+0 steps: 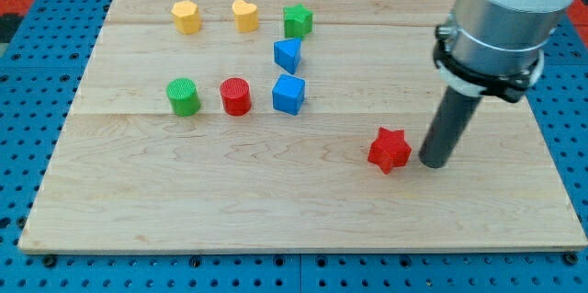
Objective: Move the red star towards the yellow hexagon
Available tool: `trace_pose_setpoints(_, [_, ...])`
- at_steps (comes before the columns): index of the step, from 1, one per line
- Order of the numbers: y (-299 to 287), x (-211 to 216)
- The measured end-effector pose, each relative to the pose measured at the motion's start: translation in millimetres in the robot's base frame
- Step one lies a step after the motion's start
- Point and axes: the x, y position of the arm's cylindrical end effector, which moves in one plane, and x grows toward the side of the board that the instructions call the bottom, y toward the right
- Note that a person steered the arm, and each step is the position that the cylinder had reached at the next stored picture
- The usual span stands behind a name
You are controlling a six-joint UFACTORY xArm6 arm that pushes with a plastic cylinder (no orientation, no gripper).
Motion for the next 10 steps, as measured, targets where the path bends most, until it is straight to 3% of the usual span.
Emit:
trace_pose_setpoints(1, [-68,0])
trace_pose_setpoints(2, [-86,-2])
trace_pose_setpoints(3, [-8,-3])
trace_pose_setpoints(4, [-25,-24])
trace_pose_setpoints(7, [-306,-26])
trace_pose_setpoints(8, [-264,-5])
trace_pose_setpoints(9, [-287,17])
trace_pose_setpoints(10, [-338,-16])
